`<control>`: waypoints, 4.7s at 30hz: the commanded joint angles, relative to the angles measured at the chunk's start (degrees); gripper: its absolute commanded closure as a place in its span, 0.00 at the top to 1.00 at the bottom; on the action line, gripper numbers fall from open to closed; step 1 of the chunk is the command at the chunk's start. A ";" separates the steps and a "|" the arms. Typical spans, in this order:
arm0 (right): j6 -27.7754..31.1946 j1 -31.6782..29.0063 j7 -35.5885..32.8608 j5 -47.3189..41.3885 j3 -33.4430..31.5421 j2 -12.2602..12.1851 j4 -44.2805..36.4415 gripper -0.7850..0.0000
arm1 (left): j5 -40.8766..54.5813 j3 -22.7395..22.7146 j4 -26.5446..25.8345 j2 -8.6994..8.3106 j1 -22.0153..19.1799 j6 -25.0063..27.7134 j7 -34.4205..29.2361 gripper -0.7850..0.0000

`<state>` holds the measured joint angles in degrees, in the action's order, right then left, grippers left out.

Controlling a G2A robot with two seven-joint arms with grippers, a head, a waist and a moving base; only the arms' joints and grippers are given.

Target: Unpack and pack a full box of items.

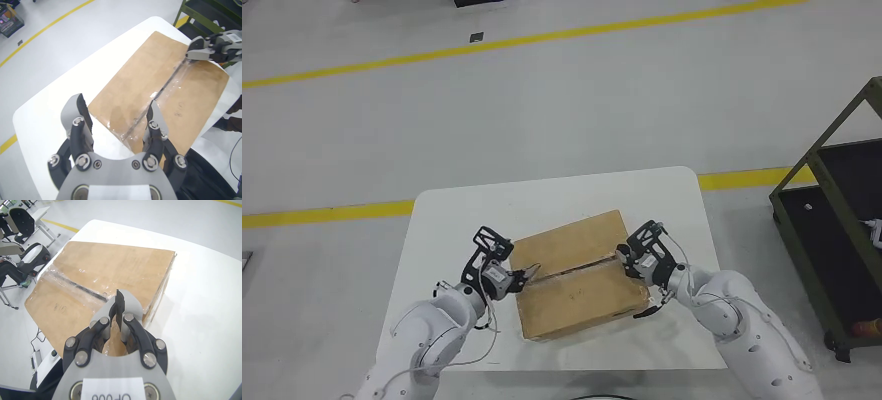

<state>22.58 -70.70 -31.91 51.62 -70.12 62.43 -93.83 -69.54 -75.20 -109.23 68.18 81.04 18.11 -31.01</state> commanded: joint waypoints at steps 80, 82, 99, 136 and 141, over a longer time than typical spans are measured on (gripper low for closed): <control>-2.65 -3.35 -3.77 0.56 -4.97 -1.09 -3.49 0.20 | 0.53 15.96 16.30 2.41 -11.54 2.24 2.88 0.00; -2.90 -3.52 -3.98 0.75 -5.17 -1.14 -3.51 0.19 | 0.51 15.95 16.25 2.41 -11.50 2.23 2.89 0.00; -3.80 -5.61 -2.51 -16.27 -11.52 -1.34 -5.62 0.00 | -0.06 15.81 15.74 2.33 -11.24 2.23 3.20 0.00; -0.47 3.66 0.00 -5.63 4.28 0.57 1.16 0.00 | -0.72 13.33 12.61 1.85 -9.38 0.82 3.89 1.00; 0.14 2.49 -0.61 -5.29 4.01 0.39 -1.96 0.00 | -1.08 10.07 9.26 1.17 -6.67 0.17 4.03 1.00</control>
<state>22.65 -68.13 -32.35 46.20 -66.34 62.81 -95.56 -70.63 -64.27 -99.31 69.51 73.69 18.51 -26.98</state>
